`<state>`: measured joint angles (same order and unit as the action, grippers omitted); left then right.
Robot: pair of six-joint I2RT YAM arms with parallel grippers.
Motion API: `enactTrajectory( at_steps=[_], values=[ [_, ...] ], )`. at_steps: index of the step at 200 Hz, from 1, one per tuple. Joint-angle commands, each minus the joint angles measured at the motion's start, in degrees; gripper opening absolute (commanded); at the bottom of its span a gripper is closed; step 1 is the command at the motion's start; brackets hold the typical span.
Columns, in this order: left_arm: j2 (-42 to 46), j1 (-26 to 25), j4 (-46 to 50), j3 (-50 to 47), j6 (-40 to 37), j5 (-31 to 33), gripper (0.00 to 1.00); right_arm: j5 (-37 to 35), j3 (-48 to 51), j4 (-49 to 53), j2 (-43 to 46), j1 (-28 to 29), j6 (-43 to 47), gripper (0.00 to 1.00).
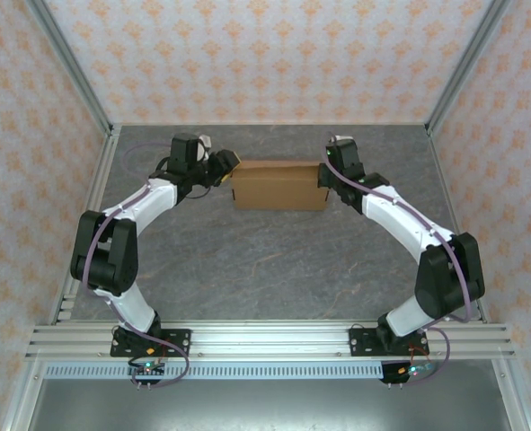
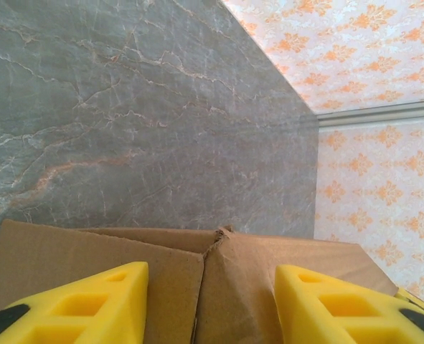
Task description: Fold the paper box
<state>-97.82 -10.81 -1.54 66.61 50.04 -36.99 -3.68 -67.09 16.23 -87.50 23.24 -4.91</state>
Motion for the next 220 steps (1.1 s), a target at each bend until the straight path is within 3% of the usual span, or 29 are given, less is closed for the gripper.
enactTrajectory(
  at_steps=[1, 96, 143, 195, 220],
  values=[
    [0.7, -0.8, 0.8, -3.3, 0.7, 2.6, 0.44, -1.9, 2.0, 3.4, 1.3, 0.4, 0.0, 0.12],
    [0.9, -1.7, -2.5, -9.0, 1.3, 5.6, 0.39, 3.0, -1.2, 8.8, 2.0, 0.5, 4.8, 0.35],
    [1.6, -2.3, -0.7, -8.6, 0.1, 8.0, 0.4, 5.5, -5.3, 15.2, 3.0, 0.5, 7.5, 0.53],
    [1.3, -2.9, -0.4, -8.5, -0.2, 9.3, 0.4, 9.3, -8.0, 19.0, 4.7, 0.2, 7.6, 0.59],
    [1.6, -3.0, 0.3, -8.4, -0.8, 9.6, 0.4, 15.4, -8.2, 17.5, 6.8, -3.4, 4.1, 0.61]
  ],
)
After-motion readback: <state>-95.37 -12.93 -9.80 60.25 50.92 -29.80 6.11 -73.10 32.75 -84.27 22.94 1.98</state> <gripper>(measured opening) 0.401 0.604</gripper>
